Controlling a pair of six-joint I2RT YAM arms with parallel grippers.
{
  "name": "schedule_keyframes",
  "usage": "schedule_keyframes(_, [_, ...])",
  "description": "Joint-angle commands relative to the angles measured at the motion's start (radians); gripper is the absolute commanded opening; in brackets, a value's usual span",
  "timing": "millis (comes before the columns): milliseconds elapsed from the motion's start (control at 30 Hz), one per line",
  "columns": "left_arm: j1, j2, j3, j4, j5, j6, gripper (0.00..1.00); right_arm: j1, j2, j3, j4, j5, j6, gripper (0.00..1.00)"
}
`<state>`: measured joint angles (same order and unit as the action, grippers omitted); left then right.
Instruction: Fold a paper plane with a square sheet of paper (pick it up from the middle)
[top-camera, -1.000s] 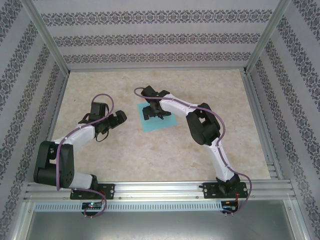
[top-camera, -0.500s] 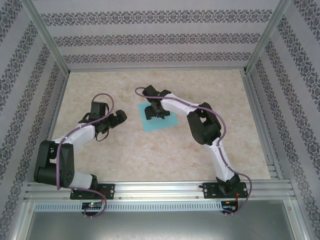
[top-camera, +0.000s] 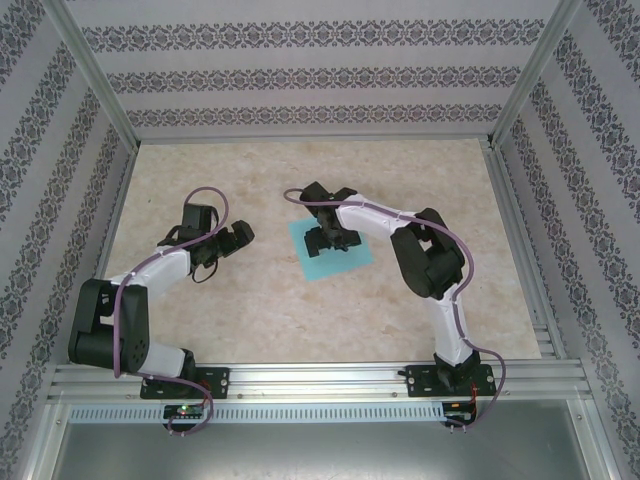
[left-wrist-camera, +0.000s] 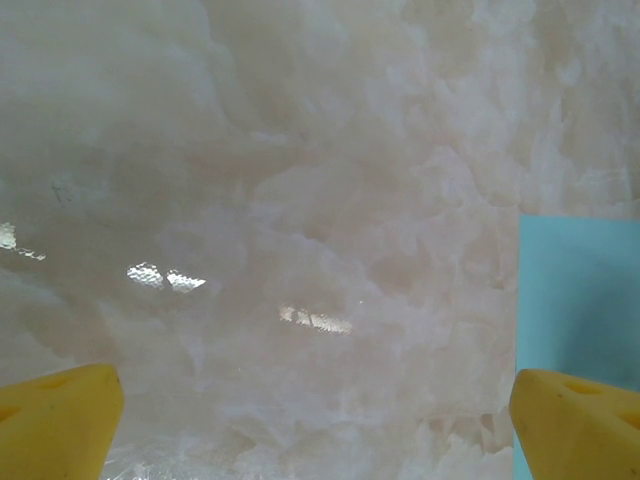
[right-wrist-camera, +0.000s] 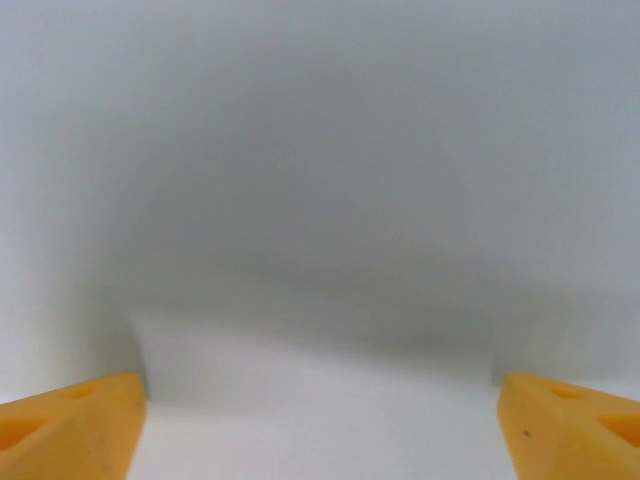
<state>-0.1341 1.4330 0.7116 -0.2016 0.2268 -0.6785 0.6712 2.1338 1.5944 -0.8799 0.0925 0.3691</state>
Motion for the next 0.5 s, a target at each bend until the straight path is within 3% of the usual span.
schedule_keyframes(0, [-0.012,0.02,0.024,0.051,0.021,0.009,1.0,-0.014,-0.059,0.017,-0.014,0.035,0.013,0.98])
schedule_keyframes(467, [-0.014,0.05,0.027,0.071,0.049,0.008,1.0,-0.026,0.07,0.049,-0.046,-0.058,-0.007,0.98])
